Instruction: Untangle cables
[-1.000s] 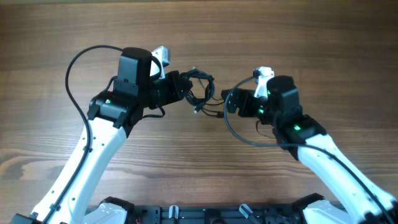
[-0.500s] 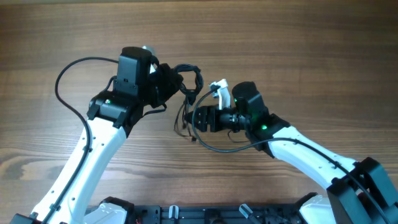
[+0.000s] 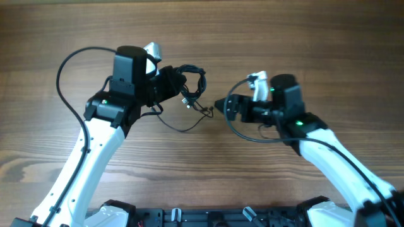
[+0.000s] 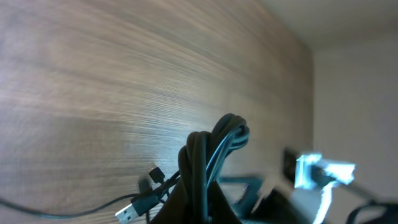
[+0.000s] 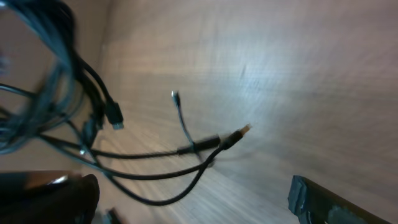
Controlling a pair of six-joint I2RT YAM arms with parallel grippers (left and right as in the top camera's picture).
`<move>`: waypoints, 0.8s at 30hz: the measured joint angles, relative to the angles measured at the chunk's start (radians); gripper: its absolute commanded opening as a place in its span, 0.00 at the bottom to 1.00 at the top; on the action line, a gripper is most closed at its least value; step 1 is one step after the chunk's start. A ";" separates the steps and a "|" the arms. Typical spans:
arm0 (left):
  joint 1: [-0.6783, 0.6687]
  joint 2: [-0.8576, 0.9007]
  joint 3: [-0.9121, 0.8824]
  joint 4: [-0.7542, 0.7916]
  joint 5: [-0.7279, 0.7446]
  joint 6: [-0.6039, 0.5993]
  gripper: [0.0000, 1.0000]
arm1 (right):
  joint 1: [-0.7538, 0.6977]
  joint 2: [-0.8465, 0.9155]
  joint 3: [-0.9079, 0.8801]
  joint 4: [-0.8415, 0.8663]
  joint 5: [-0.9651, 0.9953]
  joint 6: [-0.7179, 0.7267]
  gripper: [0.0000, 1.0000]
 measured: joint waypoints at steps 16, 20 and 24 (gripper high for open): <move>0.011 0.000 0.000 -0.119 0.384 0.526 0.04 | -0.029 -0.162 -0.001 0.121 -0.123 -0.389 0.82; 0.008 0.000 0.000 -0.121 0.443 0.565 0.04 | -0.029 -0.162 -0.001 0.121 -0.167 -0.390 0.77; -0.041 0.000 0.000 -0.122 0.467 0.591 0.04 | -0.029 -0.162 -0.001 0.125 -0.200 -0.396 0.66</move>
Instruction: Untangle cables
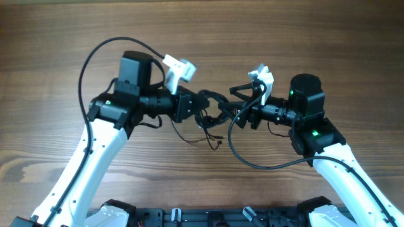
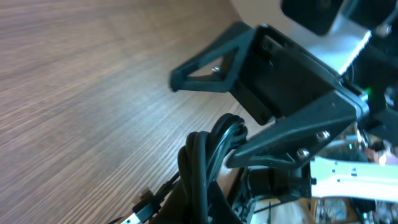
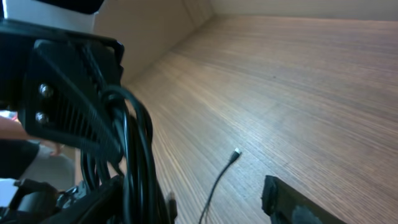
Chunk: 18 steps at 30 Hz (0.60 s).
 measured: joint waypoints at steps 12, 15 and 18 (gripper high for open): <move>-0.059 0.000 0.000 0.000 -0.035 0.053 1.00 | 0.005 0.000 0.000 -0.001 -0.009 0.131 0.05; -0.046 0.000 0.000 0.000 -0.036 0.052 1.00 | 0.005 0.000 0.000 0.000 0.063 0.275 0.05; -0.032 0.000 0.000 0.004 -0.037 0.040 0.92 | 0.005 0.000 0.000 -0.001 0.089 0.378 0.05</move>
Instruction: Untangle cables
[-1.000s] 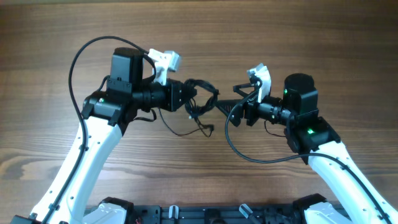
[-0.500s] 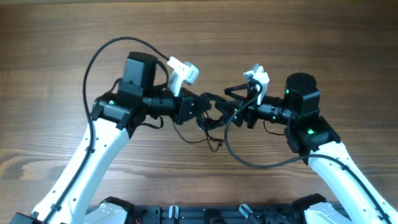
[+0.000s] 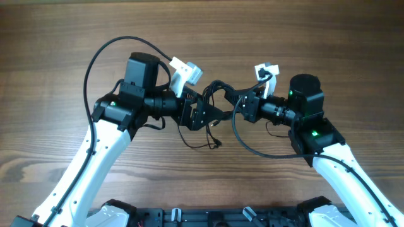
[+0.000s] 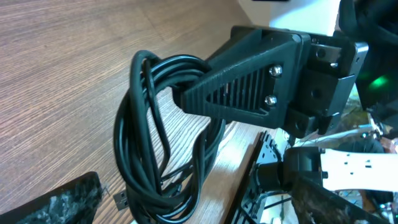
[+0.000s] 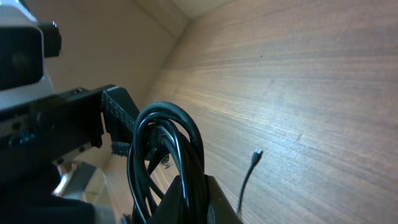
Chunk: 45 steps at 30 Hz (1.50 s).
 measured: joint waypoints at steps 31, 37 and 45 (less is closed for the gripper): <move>-0.094 0.000 0.000 0.061 -0.266 -0.483 0.04 | -0.116 0.000 0.000 0.031 -0.040 0.130 0.66; -0.094 0.000 0.000 0.136 -0.266 -0.626 0.04 | -0.176 0.000 0.000 -0.012 -0.113 -0.021 0.68; -0.094 0.000 0.000 0.048 -0.180 -0.315 0.04 | -0.163 0.000 0.000 -0.042 -0.255 -0.364 0.61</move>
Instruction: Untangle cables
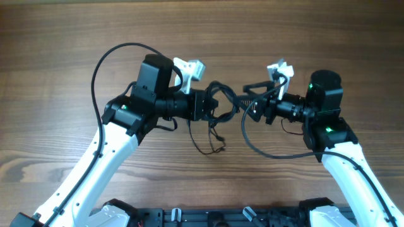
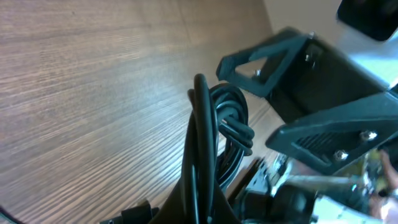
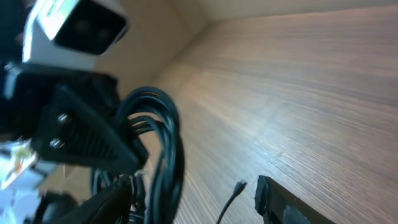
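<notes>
A coil of black cables [image 1: 222,96] hangs above the wooden table between the two arms. My left gripper [image 1: 212,104] is shut on the coil; in the left wrist view the loops [image 2: 229,118] rise straight out of its closed fingers [image 2: 202,202]. My right gripper [image 1: 251,101] stands open just to the right, its two fingers spread on either side of the coil [image 3: 166,140] without closing on it. Thin loose ends [image 1: 211,144] trail from the coil down onto the table, and one small plug [image 3: 239,185] shows near the right fingers.
The wooden table [image 1: 63,38] stretches all round. The left arm's own black cable [image 1: 101,63] arcs up on its left. The right arm's own cable [image 1: 252,146] loops low beside the loose ends.
The right gripper was shut on the coil with the left gripper open beside it. Now the left gripper is shut on the coil and the right gripper has opened and sits slightly farther right.
The left gripper first held the coil at the left, with the right gripper open and apart. Then the two met at the middle, left still holding. Then the right was shut on the coil and the left open. Now the left holds it again.
</notes>
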Controlling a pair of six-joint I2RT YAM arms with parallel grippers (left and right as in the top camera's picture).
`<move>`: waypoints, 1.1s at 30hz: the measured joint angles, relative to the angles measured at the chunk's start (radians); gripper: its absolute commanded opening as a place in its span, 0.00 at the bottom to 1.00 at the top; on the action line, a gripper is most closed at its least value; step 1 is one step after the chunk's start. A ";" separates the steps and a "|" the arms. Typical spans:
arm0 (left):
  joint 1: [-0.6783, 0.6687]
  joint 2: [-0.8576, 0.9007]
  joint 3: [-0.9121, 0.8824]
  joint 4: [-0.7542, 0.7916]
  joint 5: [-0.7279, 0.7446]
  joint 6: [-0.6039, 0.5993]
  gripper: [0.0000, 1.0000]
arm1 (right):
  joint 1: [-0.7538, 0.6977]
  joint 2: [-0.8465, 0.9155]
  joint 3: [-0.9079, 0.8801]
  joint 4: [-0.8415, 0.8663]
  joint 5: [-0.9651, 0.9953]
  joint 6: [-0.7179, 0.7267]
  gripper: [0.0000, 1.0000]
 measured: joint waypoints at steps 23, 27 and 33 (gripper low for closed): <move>-0.018 0.007 0.000 -0.157 0.175 0.448 0.04 | 0.033 0.002 0.000 -0.041 -0.197 -0.211 0.41; -0.057 0.045 0.000 -0.164 0.186 0.475 0.04 | 0.084 0.027 0.000 -0.056 -0.203 -0.216 0.23; -0.060 0.061 0.000 -0.164 0.166 0.504 0.39 | 0.091 0.034 0.000 -0.104 -0.199 -0.225 0.04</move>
